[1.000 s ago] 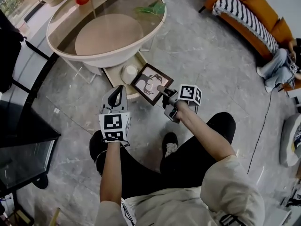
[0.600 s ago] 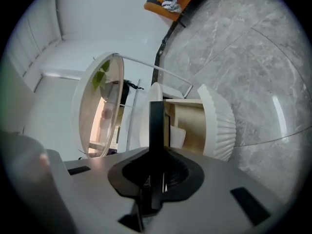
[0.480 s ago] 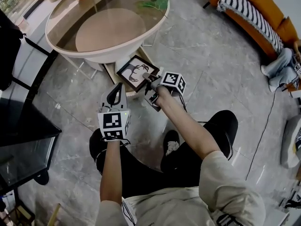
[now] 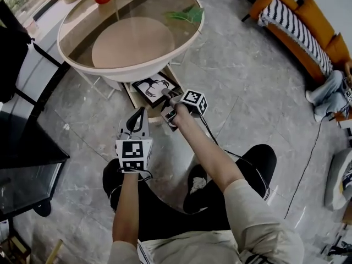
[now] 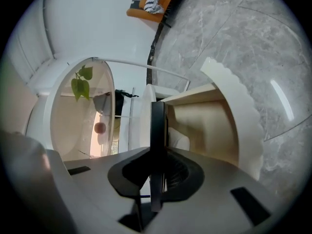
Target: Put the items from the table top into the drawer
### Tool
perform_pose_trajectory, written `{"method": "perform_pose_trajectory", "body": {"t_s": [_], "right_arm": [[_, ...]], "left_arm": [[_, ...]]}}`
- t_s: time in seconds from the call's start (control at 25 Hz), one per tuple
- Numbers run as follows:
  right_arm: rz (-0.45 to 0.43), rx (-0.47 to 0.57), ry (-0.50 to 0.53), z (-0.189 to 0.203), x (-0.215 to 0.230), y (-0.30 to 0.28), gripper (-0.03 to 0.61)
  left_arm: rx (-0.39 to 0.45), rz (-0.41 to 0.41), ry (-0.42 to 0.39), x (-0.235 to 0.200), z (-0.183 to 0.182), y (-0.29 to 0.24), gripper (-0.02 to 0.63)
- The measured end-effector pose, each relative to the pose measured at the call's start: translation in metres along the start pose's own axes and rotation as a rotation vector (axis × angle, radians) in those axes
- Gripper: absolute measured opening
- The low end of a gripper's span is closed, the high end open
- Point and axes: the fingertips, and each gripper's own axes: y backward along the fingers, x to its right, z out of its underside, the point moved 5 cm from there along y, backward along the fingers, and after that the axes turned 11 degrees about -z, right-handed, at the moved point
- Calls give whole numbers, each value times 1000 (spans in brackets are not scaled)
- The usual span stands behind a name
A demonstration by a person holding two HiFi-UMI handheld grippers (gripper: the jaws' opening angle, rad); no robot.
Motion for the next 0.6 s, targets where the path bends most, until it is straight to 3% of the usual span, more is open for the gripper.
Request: {"method": "perform_pose_trajectory", "body": {"t_s": [0.32, 0.4, 0.44, 0.6], "right_arm": [[55, -38, 138, -14, 4, -15, 76], [80, -67, 154, -13, -1, -15, 220], [97, -81, 151, -13, -3, -14, 260], [213, -123, 175, -16, 0, -1, 288]], "left_arm": [[-15, -3, 6, 4, 8, -10, 23], [-15, 0, 10, 7, 10, -12, 23], [-14, 1, 11, 8, 11, -12, 23], [-13, 9, 13, 10, 9, -14, 23]]}}
